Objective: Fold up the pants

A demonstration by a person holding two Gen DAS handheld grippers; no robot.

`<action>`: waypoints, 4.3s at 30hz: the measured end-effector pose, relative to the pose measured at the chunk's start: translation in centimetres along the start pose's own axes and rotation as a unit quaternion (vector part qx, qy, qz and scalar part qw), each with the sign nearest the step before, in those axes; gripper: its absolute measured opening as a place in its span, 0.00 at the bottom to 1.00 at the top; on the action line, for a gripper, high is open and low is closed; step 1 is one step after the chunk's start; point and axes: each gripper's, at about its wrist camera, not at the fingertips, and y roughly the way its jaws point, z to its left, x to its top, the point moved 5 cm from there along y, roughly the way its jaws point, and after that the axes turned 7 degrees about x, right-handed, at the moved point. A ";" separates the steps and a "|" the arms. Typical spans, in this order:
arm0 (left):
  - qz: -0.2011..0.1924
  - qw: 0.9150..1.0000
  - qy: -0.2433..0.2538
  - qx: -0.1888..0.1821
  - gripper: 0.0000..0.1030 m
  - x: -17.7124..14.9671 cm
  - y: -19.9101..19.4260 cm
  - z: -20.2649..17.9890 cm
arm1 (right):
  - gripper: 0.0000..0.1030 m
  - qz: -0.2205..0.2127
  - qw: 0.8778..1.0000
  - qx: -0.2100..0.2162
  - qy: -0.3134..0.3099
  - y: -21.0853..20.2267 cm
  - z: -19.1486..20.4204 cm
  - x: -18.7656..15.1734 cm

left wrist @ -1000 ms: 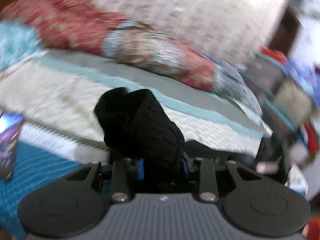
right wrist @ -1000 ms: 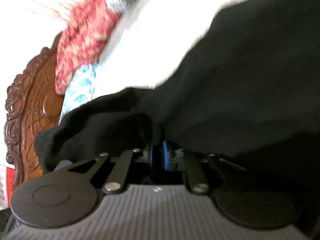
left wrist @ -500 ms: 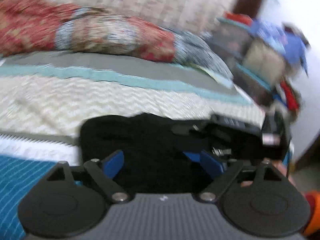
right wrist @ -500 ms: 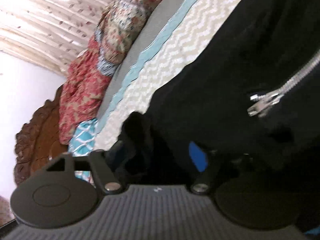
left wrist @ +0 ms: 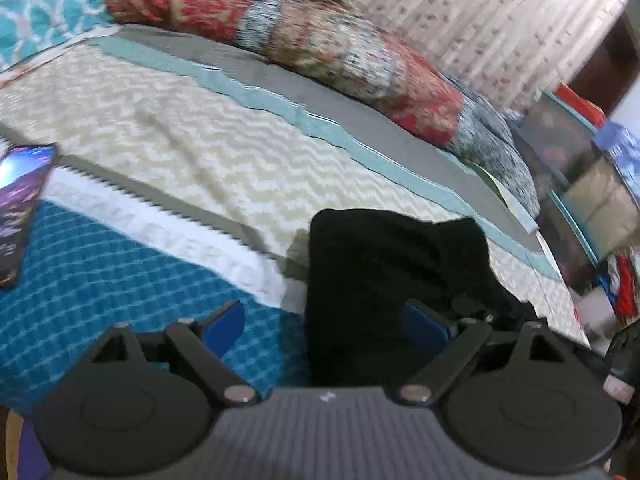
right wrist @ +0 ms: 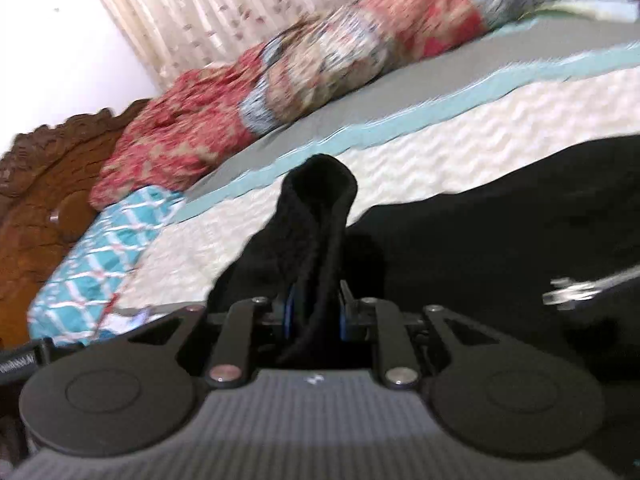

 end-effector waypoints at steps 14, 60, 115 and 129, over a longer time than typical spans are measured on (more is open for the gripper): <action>0.026 0.992 0.117 -0.036 0.81 -0.4 4.6 -8.3 | 0.45 -0.036 0.998 -0.008 -0.052 -5.3 -2.7 -0.9; 0.167 0.890 0.425 0.012 0.17 -4.0 12.8 -36.3 | 0.21 -0.073 0.965 -0.157 -0.198 -13.0 -8.0 -1.3; 0.100 0.982 0.135 0.082 0.91 1.1 9.4 -6.4 | 0.53 0.075 0.996 -0.038 -0.027 -4.4 -5.3 -2.6; 0.089 0.977 0.157 0.112 0.94 0.6 8.4 -6.6 | 0.72 0.060 0.995 -0.074 -0.030 -6.5 -4.8 -2.2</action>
